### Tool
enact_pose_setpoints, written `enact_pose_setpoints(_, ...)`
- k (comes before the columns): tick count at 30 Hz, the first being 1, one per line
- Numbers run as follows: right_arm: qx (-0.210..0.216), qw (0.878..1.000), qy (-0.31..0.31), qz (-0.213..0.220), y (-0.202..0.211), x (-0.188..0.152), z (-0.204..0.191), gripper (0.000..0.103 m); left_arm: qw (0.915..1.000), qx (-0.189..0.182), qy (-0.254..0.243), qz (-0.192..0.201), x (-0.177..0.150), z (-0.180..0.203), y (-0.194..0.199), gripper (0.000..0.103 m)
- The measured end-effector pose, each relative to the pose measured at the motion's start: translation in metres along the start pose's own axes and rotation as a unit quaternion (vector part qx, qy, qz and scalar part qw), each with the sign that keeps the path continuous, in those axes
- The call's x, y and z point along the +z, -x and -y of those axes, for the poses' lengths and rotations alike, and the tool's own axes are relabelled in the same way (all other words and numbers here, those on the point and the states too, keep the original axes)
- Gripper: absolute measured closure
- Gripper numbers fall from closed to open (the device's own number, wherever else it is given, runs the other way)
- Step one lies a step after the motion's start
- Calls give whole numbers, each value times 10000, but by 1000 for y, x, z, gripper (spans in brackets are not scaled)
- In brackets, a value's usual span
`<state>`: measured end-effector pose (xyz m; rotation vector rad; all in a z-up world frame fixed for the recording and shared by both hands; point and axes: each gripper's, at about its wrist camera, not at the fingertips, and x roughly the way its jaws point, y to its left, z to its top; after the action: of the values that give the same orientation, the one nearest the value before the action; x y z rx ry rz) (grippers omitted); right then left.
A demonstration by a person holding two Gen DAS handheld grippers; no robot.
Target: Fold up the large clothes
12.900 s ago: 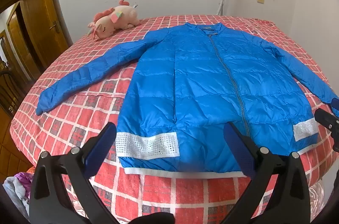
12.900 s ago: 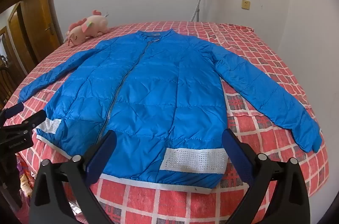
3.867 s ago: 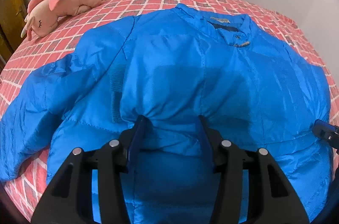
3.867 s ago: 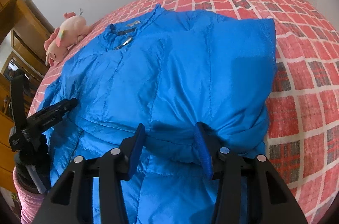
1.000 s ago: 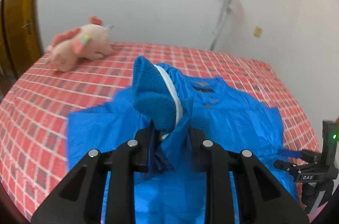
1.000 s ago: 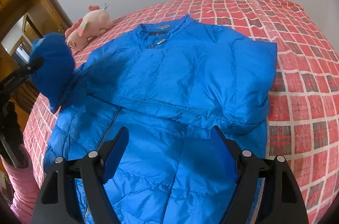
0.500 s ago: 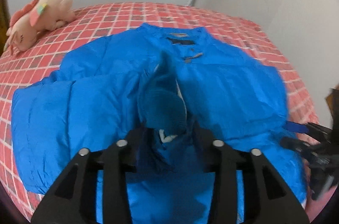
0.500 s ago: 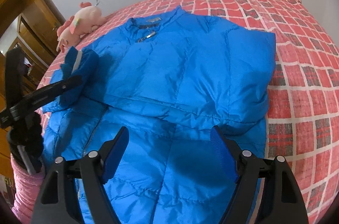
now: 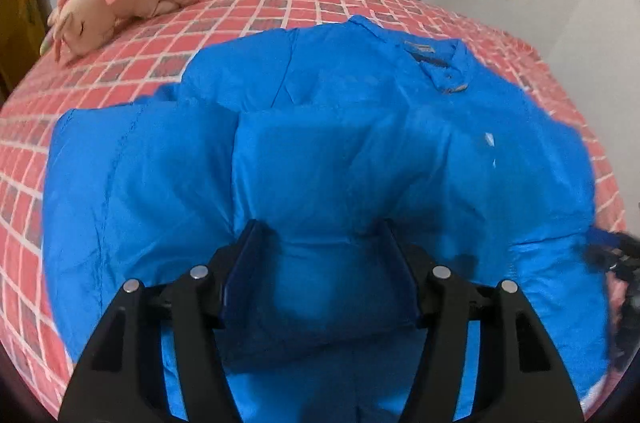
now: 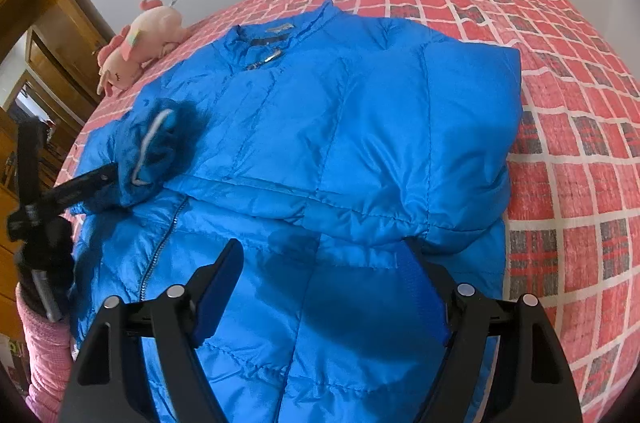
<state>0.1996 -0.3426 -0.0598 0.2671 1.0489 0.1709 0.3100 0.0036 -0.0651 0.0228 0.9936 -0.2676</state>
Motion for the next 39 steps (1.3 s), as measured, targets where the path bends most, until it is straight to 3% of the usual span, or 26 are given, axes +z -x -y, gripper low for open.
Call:
enact_pose_setpoints(4, 23, 9997, 170, 157, 14, 5, -15, 24, 9994, -215, 190, 173, 1, -4, 22, 42)
enact_pose_setpoints(8, 265, 9987, 423, -22, 12, 21, -49, 19, 9973, 256, 317, 613, 6, -9, 54, 41)
enact_pose_setpoints(12, 445, 9957, 738, -334, -15, 44, -93, 14, 9938, 599, 420, 836, 11, -18, 74, 36)
enact_pose_setpoints(17, 1055, 9894, 575, -816, -60, 66, -123, 13, 9895, 846, 693, 942, 15, -39, 79, 36)
enact_pose_setpoints(22, 944, 9887, 576, -1010, -95, 77, -146, 15, 9865, 915, 923, 998, 16, -56, 81, 36)
enact_pose_setpoints(23, 860, 9898, 584, -973, -99, 78, -149, 24, 9860, 927, 946, 1010, 15, -58, 82, 36)
enact_pose_setpoints(24, 774, 9910, 617, -901, -101, 79, -152, 44, 9857, 933, 958, 1027, 15, -60, 82, 36)
enact_pose_setpoints(26, 946, 9901, 570, -871, -103, 79, -151, 64, 9852, 939, 975, 1055, 14, -62, 83, 36)
enact_pose_setpoints(29, 1173, 9891, 497, -743, -92, 79, -145, 83, 9847, 904, 1013, 1091, 14, -65, 86, 36)
enact_pose_setpoints(34, 1065, 9928, 472, -268, -50, 81, -127, 85, 9839, 839, 1033, 1194, 13, -67, 91, 36)
enact_pose_setpoints(39, 740, 9969, 181, 185, -6, 79, -82, 85, 9854, 708, 954, 1216, 13, -63, 86, 36)
